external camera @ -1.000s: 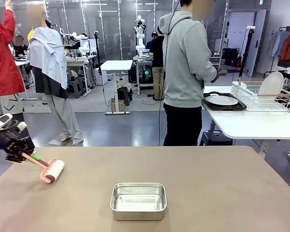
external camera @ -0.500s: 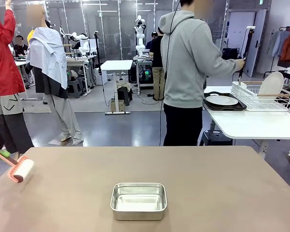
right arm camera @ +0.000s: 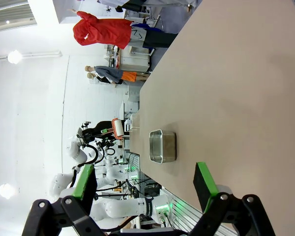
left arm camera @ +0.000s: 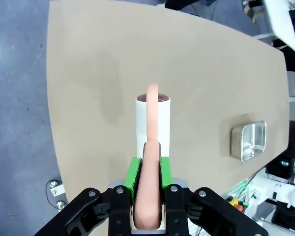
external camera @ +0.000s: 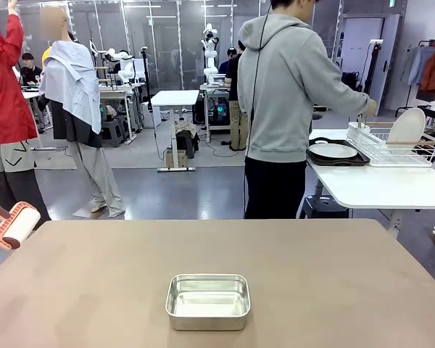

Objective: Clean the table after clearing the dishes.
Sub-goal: When the right (or left) Handle tray is removed, use the right hand (or left hand) to clean the right (or left) side of the table with the Lint Roller, then place the Lint Roller back on top of the Airtight Container.

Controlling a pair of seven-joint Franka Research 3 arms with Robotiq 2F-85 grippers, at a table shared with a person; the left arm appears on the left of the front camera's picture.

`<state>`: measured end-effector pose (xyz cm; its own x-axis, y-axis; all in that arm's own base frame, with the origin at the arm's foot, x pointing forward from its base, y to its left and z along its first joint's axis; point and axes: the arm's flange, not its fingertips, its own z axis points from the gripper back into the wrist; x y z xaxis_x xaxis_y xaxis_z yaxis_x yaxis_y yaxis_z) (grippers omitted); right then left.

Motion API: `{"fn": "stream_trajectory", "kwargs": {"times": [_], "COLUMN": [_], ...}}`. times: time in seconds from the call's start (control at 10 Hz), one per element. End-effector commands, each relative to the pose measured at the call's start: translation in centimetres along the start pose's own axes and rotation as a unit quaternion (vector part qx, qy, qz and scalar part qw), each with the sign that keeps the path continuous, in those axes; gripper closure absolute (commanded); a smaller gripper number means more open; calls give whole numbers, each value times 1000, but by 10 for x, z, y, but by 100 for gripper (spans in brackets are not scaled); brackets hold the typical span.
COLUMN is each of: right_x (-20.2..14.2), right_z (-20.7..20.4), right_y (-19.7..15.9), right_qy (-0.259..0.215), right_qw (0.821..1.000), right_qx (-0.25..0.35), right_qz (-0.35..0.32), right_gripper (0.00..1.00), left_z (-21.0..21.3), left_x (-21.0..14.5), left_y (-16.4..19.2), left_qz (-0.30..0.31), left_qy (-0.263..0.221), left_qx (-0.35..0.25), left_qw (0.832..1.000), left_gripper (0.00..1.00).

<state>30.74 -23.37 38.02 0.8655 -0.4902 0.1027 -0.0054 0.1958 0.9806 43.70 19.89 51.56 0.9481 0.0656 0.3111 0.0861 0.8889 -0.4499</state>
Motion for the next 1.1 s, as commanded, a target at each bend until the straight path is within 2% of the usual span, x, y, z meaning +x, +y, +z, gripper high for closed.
{"fn": "stream_trajectory", "kwargs": {"times": [0.0,0.9,1.0], "right_x": [-1,-1,-1], "right_z": [-1,-1,-1], "right_y": [4,4,4], "right_qy": [-5,-5,-5], "right_qw": [1000,1000,1000], "right_qx": [6,6,6], "right_qz": [2,2,2], "right_gripper": [0,0,0], "left_z": [-18,-22,-7], "left_x": [12,12,40], "left_y": [19,19,-23], "left_qz": [12,12,-116], "left_qy": [18,18,16], "left_qx": [4,0,9], "left_qw": [1000,1000,993], "left_gripper": [79,79,79]}}
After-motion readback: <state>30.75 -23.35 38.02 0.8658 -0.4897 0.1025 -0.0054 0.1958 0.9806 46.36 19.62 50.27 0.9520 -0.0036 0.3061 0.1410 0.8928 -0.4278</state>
